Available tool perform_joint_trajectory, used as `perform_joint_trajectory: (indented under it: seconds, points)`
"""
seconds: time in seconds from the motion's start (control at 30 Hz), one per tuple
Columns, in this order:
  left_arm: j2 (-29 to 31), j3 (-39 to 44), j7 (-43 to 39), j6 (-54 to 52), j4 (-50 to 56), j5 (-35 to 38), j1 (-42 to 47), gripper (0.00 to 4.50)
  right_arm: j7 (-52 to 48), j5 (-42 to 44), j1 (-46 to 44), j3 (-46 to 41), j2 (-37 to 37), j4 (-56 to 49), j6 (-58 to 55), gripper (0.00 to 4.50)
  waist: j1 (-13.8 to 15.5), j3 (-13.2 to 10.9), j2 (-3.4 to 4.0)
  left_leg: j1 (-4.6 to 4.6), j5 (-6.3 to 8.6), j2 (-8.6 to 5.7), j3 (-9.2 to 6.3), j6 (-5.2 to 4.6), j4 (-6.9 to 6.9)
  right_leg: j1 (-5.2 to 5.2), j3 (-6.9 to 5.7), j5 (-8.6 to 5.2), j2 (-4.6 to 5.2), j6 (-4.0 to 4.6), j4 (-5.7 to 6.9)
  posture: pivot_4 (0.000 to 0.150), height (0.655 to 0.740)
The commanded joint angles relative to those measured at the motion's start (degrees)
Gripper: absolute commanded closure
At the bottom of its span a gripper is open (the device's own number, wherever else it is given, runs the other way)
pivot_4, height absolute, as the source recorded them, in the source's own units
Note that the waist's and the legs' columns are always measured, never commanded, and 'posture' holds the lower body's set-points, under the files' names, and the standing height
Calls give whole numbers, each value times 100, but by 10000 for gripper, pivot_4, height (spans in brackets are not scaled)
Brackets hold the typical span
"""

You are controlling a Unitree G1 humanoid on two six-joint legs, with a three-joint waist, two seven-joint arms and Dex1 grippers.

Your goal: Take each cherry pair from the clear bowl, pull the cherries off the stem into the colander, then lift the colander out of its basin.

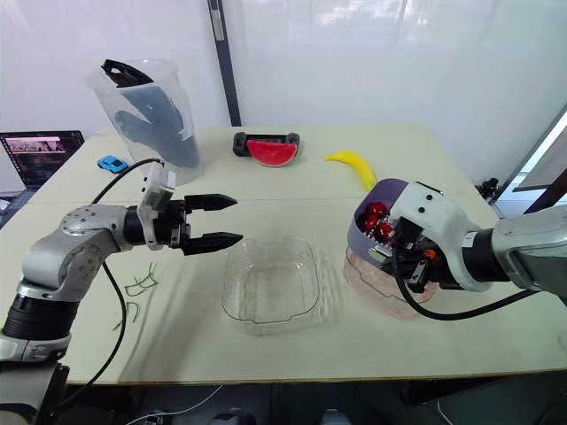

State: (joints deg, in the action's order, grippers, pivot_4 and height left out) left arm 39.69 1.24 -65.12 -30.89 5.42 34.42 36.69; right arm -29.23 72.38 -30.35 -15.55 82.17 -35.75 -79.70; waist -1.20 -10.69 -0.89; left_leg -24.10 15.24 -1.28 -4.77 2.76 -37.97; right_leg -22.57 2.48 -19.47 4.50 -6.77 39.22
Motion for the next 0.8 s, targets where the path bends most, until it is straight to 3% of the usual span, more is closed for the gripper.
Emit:
perform_joint_trajectory:
  seconds: [0.03, 0.8]
  points:
    - [56, 81, -119, 118, 121, 14, 70, 0, -109, -95, 131, -160, 75, -101, 61, 42706, 22, 0, 0, 0, 0, 0, 0, 0, 0, 1, 0, 0, 0, 0, 0, 1500, 7400]
    - [178, 220, -159, 127, 4, 29, 33, 0, -9, -568, -9, 45, -14, 261, -103, 42706, 24, 0, 1, 1, 0, -1, 2, 0, -2, 0, 0, 0, 2, 0, 1, 1500, 7400]
